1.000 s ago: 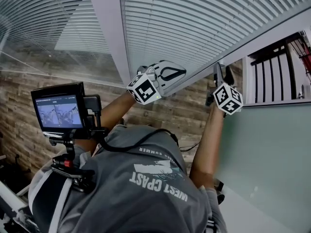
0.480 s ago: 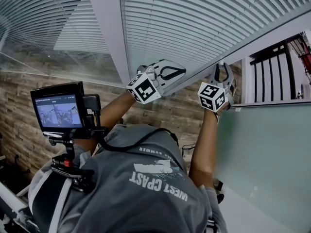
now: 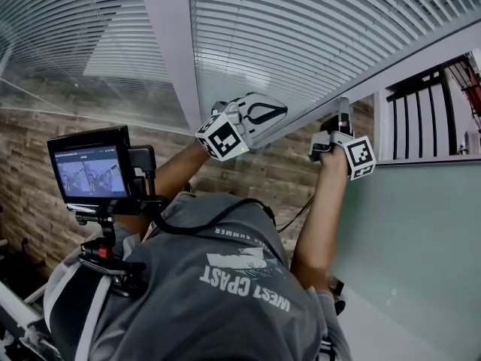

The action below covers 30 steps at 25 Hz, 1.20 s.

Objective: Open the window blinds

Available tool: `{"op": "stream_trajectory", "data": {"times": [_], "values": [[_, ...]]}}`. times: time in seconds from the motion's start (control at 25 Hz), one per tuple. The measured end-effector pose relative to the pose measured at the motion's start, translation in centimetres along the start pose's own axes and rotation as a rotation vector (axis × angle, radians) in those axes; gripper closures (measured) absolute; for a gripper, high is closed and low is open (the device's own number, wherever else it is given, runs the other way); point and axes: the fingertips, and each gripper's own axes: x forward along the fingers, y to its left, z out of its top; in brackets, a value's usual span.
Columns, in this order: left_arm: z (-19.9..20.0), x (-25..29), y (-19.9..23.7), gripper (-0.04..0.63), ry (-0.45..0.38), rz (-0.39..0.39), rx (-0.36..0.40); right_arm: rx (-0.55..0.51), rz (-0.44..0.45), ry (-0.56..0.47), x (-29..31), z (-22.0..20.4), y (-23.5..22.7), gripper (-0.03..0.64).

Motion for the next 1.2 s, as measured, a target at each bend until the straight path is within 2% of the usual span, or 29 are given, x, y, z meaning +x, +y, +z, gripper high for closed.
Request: {"op": "stream_trajectory", "data": {"times": [0.08, 0.16, 0.24, 0.32, 0.4, 0.44, 0.48, 0.6, 0.64, 0.68, 0.76, 0.84, 0.88, 0.96, 1.04, 1.12, 1.2], "values": [[0.1, 0.0, 0.0, 0.592, -0.001, -0.001, 0.0, 0.211, 0.029, -0.021, -0.1, 0.0, -0.8, 0.499], [0.1, 0.0, 0.0, 0.592, -0.003, -0.001, -0.002, 0.308, 0.049, -0.025, 0.0, -0.1, -1.1, 0.499], [0.2, 0.1, 0.0, 0.592, -0.004, -0.001, -0.003, 0.33, 0.074, -0.024, 0.2, 0.0, -1.1, 0.499], [0.2, 0.1, 0.0, 0.592, -0.004, -0.003, -0.001, 0.228, 0.081, -0.009, 0.4, 0.1, -0.8, 0.498], [0.1, 0.0, -0.1, 0.592, -0.004, -0.004, -0.001, -0.012, 0.071, 0.042, 0.3, -0.3, -0.1, 0.496], [0.1, 0.0, -0.2, 0.592, -0.003, -0.005, -0.001, -0.176, 0.051, 0.08, 0.3, -0.7, 0.2, 0.445], [0.0, 0.0, -0.2, 0.592, -0.002, -0.005, -0.002, -0.374, 0.012, 0.12, 0.2, -1.1, 0.3, 0.371], [-0.2, -0.2, -0.2, 0.592, 0.001, -0.003, -0.008, -1.131, -0.166, 0.226, 0.0, -1.6, 0.6, 0.367], [-0.2, -0.2, -0.2, 0.592, 0.001, -0.003, -0.009, -1.351, -0.213, 0.247, 0.1, -1.6, 1.0, 0.367], [-0.2, -0.2, -0.2, 0.592, 0.001, -0.004, -0.01, -1.522, -0.246, 0.262, 0.3, -1.6, 1.5, 0.368], [-0.2, -0.2, -0.3, 0.592, 0.0, -0.005, -0.009, -1.761, -0.281, 0.293, 0.9, -1.7, 2.2, 0.372], [0.0, -0.1, -0.3, 0.592, -0.002, -0.004, -0.009, -1.927, -0.3, 0.34, 1.3, -2.1, 2.1, 0.465], [0.0, -0.1, -0.2, 0.592, -0.003, -0.002, -0.009, -1.982, -0.31, 0.353, 1.5, -2.2, 2.0, 0.49], [0.0, -0.1, -0.1, 0.592, -0.004, 0.003, -0.011, -2.008, -0.324, 0.344, 1.5, -2.2, 1.9, 0.491], [0.0, -0.1, 0.0, 0.592, -0.003, 0.007, -0.017, -1.895, -0.314, 0.305, 1.5, -1.9, 2.0, 0.494], [-0.1, -0.1, -0.1, 0.592, -0.005, 0.007, -0.021, -1.658, -0.281, 0.257, 1.3, -1.6, 1.9, 0.495], [0.0, 0.0, -0.2, 0.592, -0.008, 0.004, -0.019, -1.343, -0.233, 0.194, 1.1, -1.1, 1.7, 0.495]]}}
